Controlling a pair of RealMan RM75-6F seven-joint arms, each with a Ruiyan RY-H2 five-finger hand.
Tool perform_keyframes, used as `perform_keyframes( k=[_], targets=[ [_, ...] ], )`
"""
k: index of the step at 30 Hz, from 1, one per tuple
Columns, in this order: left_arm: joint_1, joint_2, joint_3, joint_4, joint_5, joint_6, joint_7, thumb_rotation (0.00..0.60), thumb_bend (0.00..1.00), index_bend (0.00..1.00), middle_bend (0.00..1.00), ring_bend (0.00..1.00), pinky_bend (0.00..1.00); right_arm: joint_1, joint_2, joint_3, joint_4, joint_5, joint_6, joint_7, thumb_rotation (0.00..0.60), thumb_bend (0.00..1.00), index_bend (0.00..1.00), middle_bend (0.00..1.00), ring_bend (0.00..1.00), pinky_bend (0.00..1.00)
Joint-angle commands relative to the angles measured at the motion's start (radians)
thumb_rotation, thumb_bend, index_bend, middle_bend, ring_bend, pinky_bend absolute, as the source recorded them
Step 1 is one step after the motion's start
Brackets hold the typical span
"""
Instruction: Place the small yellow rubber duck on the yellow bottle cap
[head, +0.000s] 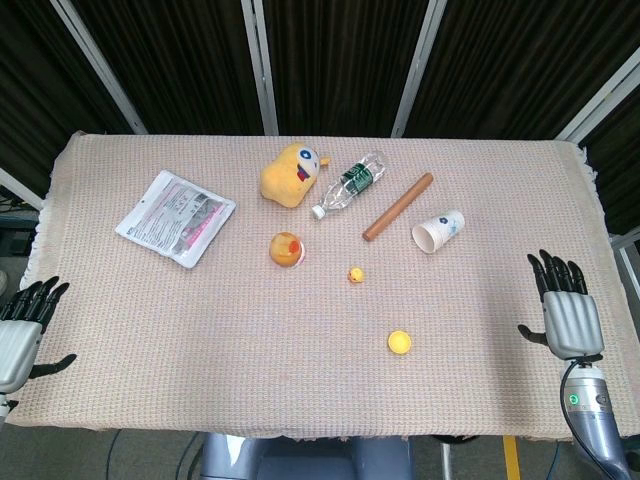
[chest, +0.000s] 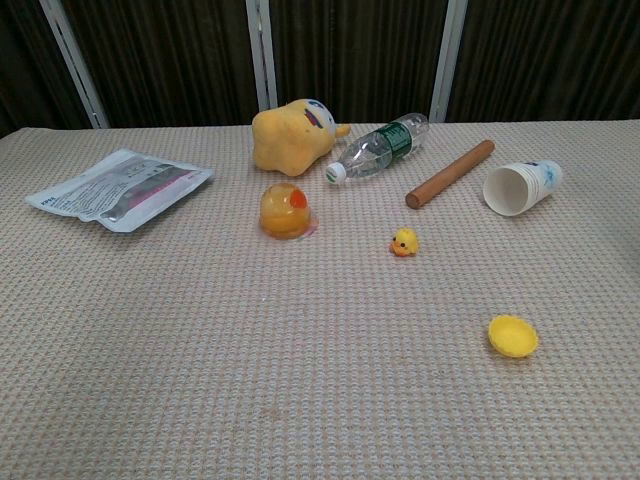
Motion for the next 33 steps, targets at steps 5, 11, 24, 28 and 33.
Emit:
perform_keyframes(
  k=[5, 11, 24, 28, 33],
  targets=[
    [0.000, 0.002, 0.001, -0.003, 0.000, -0.002, -0.001, 0.600, 0.00, 0.00, 0.00, 0.00, 0.11, -0.001, 0.005, 0.000, -0.006, 0.005, -0.007, 0.006, 0.600, 0.00, 0.00, 0.00, 0.00, 0.00],
    [0.002, 0.003, 0.001, -0.005, 0.006, 0.007, 0.012, 0.600, 0.00, 0.00, 0.00, 0.00, 0.11, -0.007, 0.011, 0.000, -0.015, 0.008, -0.005, 0.017, 0.600, 0.00, 0.00, 0.00, 0.00, 0.00],
    [0.001, 0.004, 0.001, -0.009, 0.004, 0.004, 0.015, 0.600, 0.00, 0.00, 0.00, 0.00, 0.11, -0.010, 0.004, 0.004, -0.018, 0.005, 0.010, 0.015, 0.600, 0.00, 0.00, 0.00, 0.00, 0.00],
    [0.002, 0.003, -0.001, -0.007, -0.003, 0.003, 0.012, 0.600, 0.00, 0.00, 0.00, 0.00, 0.11, -0.004, -0.001, 0.006, -0.022, -0.004, 0.003, 0.036, 0.600, 0.00, 0.04, 0.00, 0.00, 0.00],
    [0.002, 0.002, -0.003, -0.006, -0.005, 0.004, 0.010, 0.600, 0.00, 0.00, 0.00, 0.00, 0.11, 0.018, -0.021, 0.000, -0.013, -0.045, 0.004, -0.012, 0.600, 0.00, 0.05, 0.00, 0.00, 0.00]
  ],
)
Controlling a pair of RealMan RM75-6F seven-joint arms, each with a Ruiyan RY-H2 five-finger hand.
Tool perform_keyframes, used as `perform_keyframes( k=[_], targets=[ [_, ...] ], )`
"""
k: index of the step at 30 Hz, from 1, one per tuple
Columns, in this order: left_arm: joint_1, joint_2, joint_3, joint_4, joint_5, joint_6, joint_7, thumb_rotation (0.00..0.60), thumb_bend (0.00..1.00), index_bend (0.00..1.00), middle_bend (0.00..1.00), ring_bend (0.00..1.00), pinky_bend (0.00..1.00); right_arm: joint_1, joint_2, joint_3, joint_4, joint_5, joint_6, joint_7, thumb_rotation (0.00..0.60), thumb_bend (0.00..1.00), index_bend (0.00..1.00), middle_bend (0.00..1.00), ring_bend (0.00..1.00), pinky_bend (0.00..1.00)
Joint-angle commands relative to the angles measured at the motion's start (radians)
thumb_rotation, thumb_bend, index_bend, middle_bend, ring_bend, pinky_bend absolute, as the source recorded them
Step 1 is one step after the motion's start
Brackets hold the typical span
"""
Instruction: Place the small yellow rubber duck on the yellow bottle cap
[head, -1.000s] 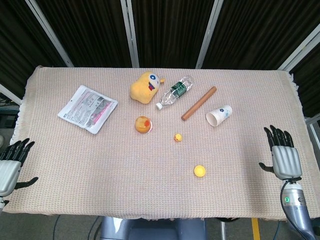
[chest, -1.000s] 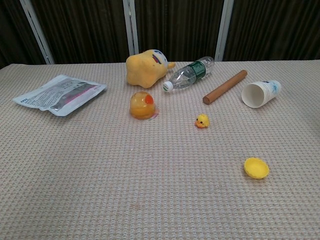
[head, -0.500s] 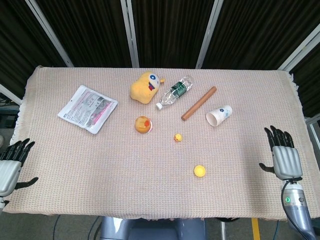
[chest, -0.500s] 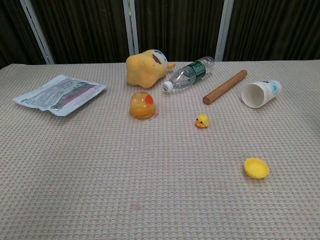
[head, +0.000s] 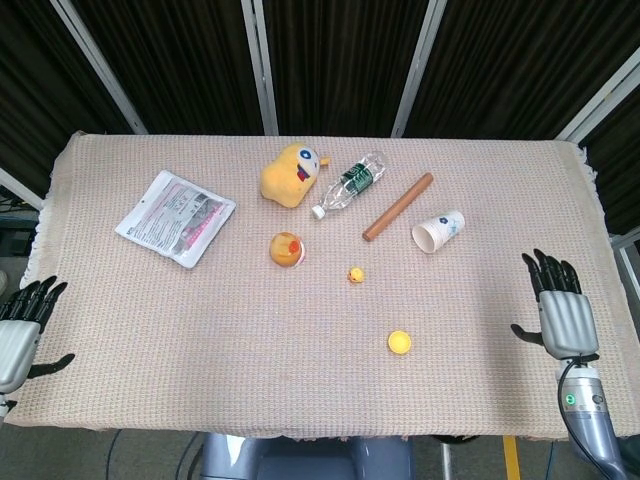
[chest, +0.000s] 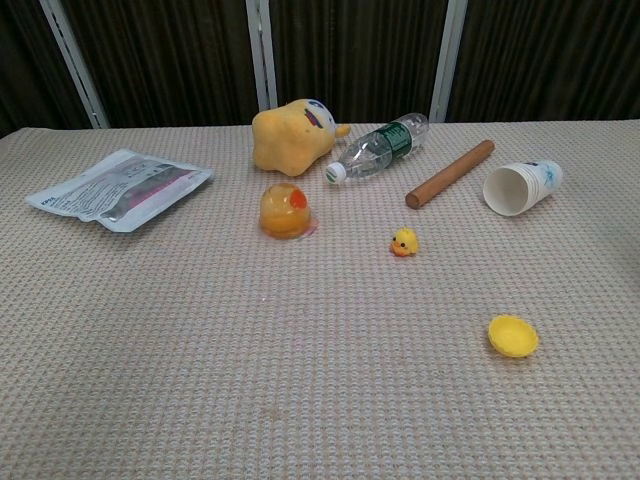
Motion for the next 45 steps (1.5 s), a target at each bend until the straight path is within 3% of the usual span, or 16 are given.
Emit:
perform_keyframes(
  k=[1, 8, 14, 20, 25, 35, 45],
  targets=[
    [0.000, 0.000, 0.001, 0.000, 0.005, 0.003, 0.004, 0.600, 0.00, 0.00, 0.00, 0.00, 0.11, 0.014, -0.016, -0.005, 0.004, -0.029, 0.005, -0.041, 0.600, 0.00, 0.05, 0.00, 0.00, 0.00],
    [0.000, -0.002, 0.003, 0.004, 0.008, 0.002, -0.001, 0.600, 0.00, 0.00, 0.00, 0.00, 0.11, 0.012, -0.029, -0.001, -0.022, -0.035, 0.025, -0.050, 0.600, 0.00, 0.09, 0.00, 0.00, 0.00],
    [-0.001, 0.000, 0.002, 0.002, 0.012, 0.005, 0.009, 0.600, 0.00, 0.00, 0.00, 0.00, 0.11, 0.046, -0.039, 0.015, -0.082, -0.014, -0.020, -0.062, 0.600, 0.00, 0.12, 0.00, 0.00, 0.00],
    [-0.001, -0.002, 0.002, 0.000, 0.009, 0.004, 0.010, 0.600, 0.00, 0.00, 0.00, 0.00, 0.11, 0.127, -0.124, 0.065, -0.098, 0.102, -0.110, -0.142, 0.600, 0.00, 0.12, 0.00, 0.00, 0.00],
    [-0.004, -0.003, 0.001, 0.004, 0.012, 0.001, 0.000, 0.600, 0.00, 0.00, 0.00, 0.00, 0.11, 0.210, -0.237, 0.112, -0.040, 0.222, -0.159, -0.233, 0.600, 0.00, 0.13, 0.00, 0.00, 0.00],
    [-0.010, -0.003, 0.005, 0.002, 0.027, -0.001, -0.012, 0.600, 0.00, 0.00, 0.00, 0.00, 0.11, 0.325, -0.429, 0.155, 0.101, 0.385, -0.220, -0.315, 0.600, 0.00, 0.18, 0.00, 0.00, 0.00],
    [-0.018, -0.003, 0.006, 0.007, 0.034, -0.010, -0.030, 0.600, 0.00, 0.00, 0.00, 0.00, 0.11, 0.399, -0.522, 0.171, 0.189, 0.404, -0.224, -0.341, 0.600, 0.08, 0.28, 0.00, 0.00, 0.00]
  ],
)
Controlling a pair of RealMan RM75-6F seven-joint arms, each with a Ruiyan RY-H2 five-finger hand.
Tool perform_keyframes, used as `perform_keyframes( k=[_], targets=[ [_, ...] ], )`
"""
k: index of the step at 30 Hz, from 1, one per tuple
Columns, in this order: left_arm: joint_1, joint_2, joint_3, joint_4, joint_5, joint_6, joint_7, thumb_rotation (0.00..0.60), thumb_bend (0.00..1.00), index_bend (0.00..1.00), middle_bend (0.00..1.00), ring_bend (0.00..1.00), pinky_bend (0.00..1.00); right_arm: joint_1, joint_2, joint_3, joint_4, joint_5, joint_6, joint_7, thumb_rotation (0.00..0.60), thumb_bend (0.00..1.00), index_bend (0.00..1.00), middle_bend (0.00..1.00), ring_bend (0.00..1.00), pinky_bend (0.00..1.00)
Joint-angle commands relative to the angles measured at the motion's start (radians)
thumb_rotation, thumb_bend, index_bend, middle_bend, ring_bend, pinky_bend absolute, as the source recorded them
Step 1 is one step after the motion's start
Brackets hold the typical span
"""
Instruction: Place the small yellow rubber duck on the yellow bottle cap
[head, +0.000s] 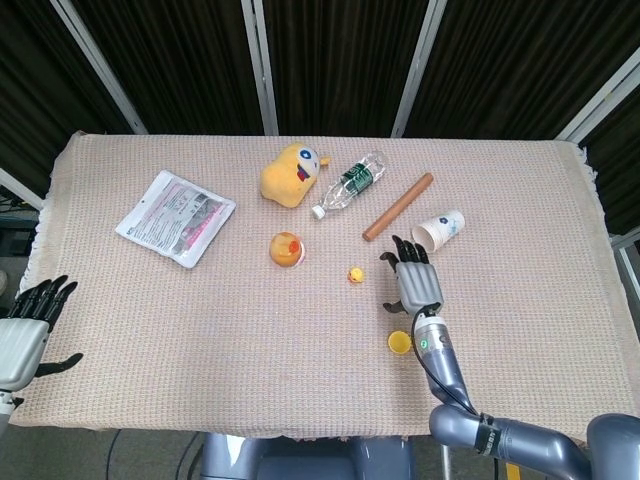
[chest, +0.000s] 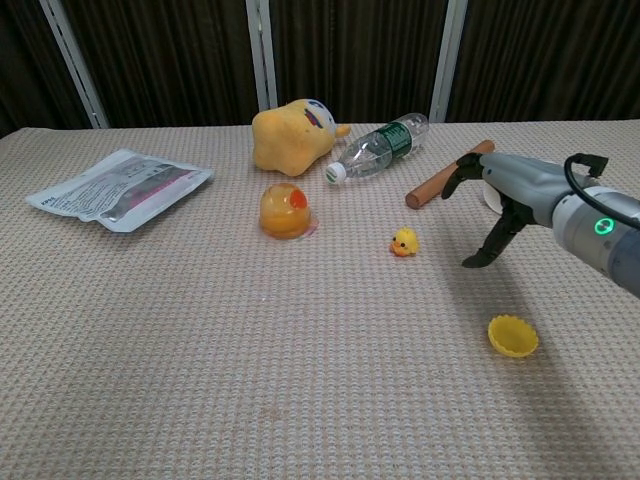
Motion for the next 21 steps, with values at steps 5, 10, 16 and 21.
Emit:
perform_keyframes(
  k=[5, 10, 16, 21],
  targets=[
    [0.001, 0.000, 0.001, -0.003, 0.004, 0.005, 0.002, 0.600, 0.00, 0.00, 0.00, 0.00, 0.11, 0.040, -0.023, 0.014, 0.022, 0.003, 0.005, -0.033, 0.600, 0.11, 0.30, 0.00, 0.00, 0.00],
    [-0.002, 0.001, 0.004, -0.003, 0.011, 0.003, 0.003, 0.600, 0.00, 0.00, 0.00, 0.00, 0.11, 0.069, -0.048, 0.029, 0.045, 0.034, -0.003, -0.049, 0.600, 0.12, 0.31, 0.00, 0.00, 0.00],
    [-0.004, 0.001, 0.006, -0.003, 0.014, 0.000, -0.002, 0.600, 0.00, 0.00, 0.00, 0.00, 0.11, 0.117, -0.091, 0.041, 0.102, 0.064, -0.028, -0.072, 0.600, 0.12, 0.31, 0.00, 0.00, 0.00],
    [-0.004, 0.003, 0.009, -0.002, 0.018, 0.001, -0.012, 0.600, 0.00, 0.00, 0.00, 0.00, 0.11, 0.149, -0.121, 0.046, 0.157, 0.079, -0.051, -0.079, 0.600, 0.13, 0.31, 0.00, 0.00, 0.00]
  ],
)
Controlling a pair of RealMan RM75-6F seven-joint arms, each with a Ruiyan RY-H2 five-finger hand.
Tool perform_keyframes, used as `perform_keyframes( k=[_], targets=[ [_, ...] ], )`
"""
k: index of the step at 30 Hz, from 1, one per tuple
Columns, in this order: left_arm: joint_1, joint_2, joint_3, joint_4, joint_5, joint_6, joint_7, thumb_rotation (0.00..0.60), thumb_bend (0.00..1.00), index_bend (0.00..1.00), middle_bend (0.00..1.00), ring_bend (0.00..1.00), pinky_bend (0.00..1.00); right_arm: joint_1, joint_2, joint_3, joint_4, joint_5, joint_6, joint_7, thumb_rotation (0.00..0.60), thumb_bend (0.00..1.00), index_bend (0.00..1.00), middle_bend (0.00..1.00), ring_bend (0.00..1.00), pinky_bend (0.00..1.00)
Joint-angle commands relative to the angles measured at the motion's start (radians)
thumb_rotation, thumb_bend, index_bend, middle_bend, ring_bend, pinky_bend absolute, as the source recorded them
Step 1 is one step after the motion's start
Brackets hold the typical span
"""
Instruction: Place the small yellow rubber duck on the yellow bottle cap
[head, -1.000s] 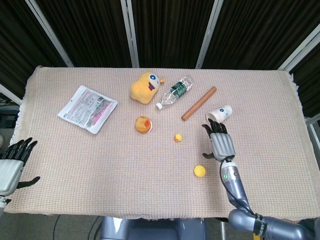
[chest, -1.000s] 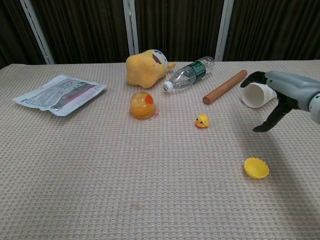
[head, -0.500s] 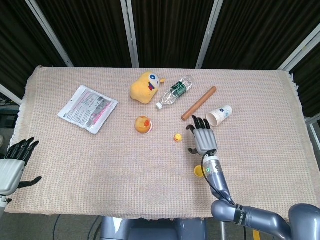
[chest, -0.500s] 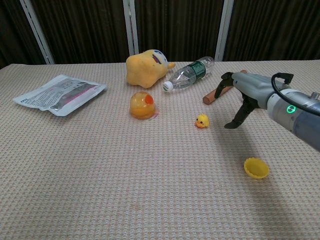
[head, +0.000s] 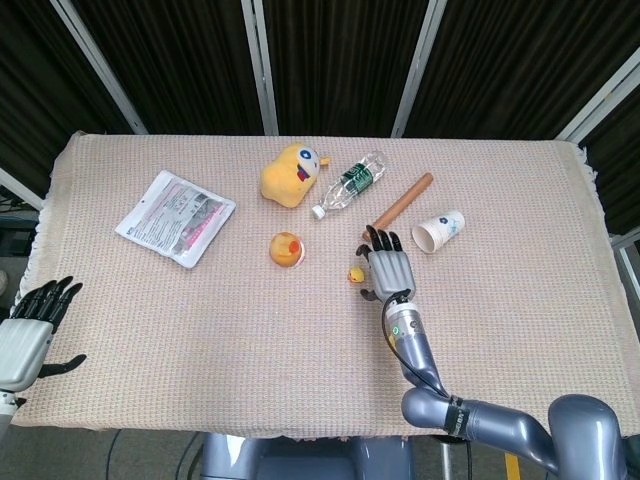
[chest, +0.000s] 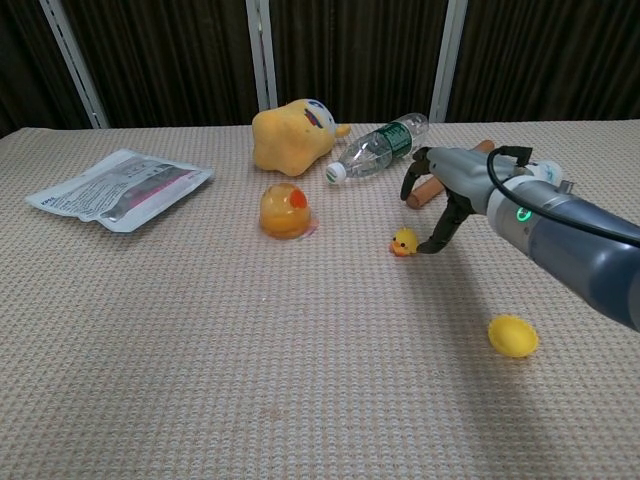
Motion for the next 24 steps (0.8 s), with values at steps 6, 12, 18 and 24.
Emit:
perform_keyframes(
  k=[6, 12, 18, 24],
  targets=[
    [-0.004, 0.002, 0.003, 0.001, 0.014, 0.002, -0.005, 0.600, 0.00, 0.00, 0.00, 0.00, 0.11, 0.051, -0.048, 0.012, 0.098, 0.026, -0.056, 0.009, 0.600, 0.13, 0.32, 0.00, 0.00, 0.00],
    [-0.007, 0.003, 0.006, -0.001, 0.017, -0.002, -0.013, 0.600, 0.00, 0.00, 0.00, 0.00, 0.11, 0.074, -0.069, 0.014, 0.156, 0.036, -0.091, 0.027, 0.600, 0.13, 0.35, 0.00, 0.00, 0.00],
    [-0.009, 0.006, 0.008, -0.002, 0.021, -0.003, -0.025, 0.600, 0.00, 0.00, 0.00, 0.00, 0.11, 0.089, -0.082, 0.012, 0.208, 0.043, -0.119, 0.044, 0.600, 0.13, 0.40, 0.00, 0.00, 0.00],
    [-0.011, 0.008, 0.009, -0.002, 0.025, -0.005, -0.030, 0.600, 0.00, 0.00, 0.00, 0.00, 0.11, 0.096, -0.088, 0.010, 0.238, 0.045, -0.135, 0.059, 0.600, 0.13, 0.46, 0.00, 0.00, 0.00]
  ],
)
